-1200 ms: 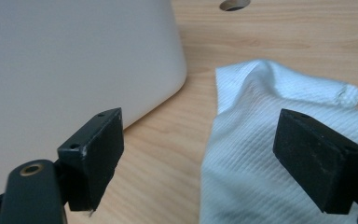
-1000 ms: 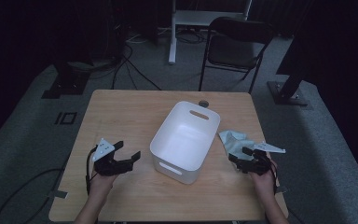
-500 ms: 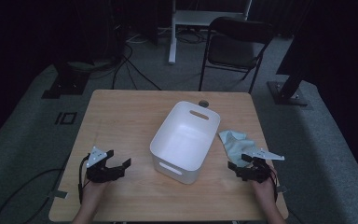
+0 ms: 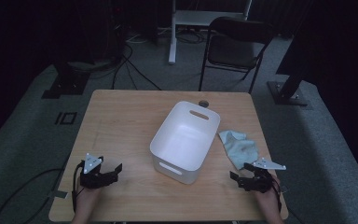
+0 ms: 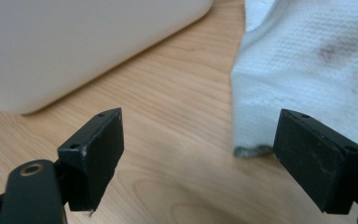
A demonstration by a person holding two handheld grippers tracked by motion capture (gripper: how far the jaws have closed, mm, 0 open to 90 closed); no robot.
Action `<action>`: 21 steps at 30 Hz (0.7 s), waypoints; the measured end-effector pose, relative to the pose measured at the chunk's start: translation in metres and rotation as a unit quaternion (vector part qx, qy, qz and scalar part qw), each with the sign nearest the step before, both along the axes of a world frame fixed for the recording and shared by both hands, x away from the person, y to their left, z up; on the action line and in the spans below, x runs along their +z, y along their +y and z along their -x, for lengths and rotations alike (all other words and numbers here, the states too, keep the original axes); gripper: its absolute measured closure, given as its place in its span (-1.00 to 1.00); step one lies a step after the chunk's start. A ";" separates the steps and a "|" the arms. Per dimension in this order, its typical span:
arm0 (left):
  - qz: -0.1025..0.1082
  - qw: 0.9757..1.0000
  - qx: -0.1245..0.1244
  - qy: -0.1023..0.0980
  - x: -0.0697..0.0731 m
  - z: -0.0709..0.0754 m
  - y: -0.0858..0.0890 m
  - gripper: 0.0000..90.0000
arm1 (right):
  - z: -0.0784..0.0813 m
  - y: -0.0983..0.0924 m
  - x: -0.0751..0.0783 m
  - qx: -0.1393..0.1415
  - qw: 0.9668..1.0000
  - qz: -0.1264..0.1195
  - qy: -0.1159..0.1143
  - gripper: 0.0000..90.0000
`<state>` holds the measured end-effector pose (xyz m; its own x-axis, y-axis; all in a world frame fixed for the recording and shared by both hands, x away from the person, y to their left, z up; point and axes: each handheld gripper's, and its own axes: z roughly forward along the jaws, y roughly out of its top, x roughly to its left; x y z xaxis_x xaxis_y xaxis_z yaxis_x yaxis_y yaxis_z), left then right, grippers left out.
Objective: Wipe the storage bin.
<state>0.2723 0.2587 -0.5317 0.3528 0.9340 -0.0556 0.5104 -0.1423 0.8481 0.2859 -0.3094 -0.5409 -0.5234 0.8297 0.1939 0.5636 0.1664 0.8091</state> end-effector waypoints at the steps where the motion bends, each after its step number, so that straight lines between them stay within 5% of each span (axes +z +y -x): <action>1: -0.005 1.000 0.007 0.005 -0.001 0.000 0.001 -0.67 | 0.001 -0.001 -0.001 0.000 1.000 0.000 0.000 -0.64; 11: -0.048 0.996 0.068 0.037 -0.011 0.004 0.017 -0.67 | 0.011 -0.010 -0.006 -0.018 1.000 0.012 0.002 -0.64; 21: -0.045 0.994 0.083 0.053 -0.016 0.004 0.020 -0.67 | 0.012 -0.006 -0.010 -0.020 0.999 0.039 -0.005 -0.64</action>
<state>0.2685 0.2784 -0.5480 0.1898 0.9818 0.0020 0.6185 -0.1212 0.7764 0.2742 -0.3154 -0.5512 -0.4910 0.8624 0.1232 0.5629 0.2062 0.8004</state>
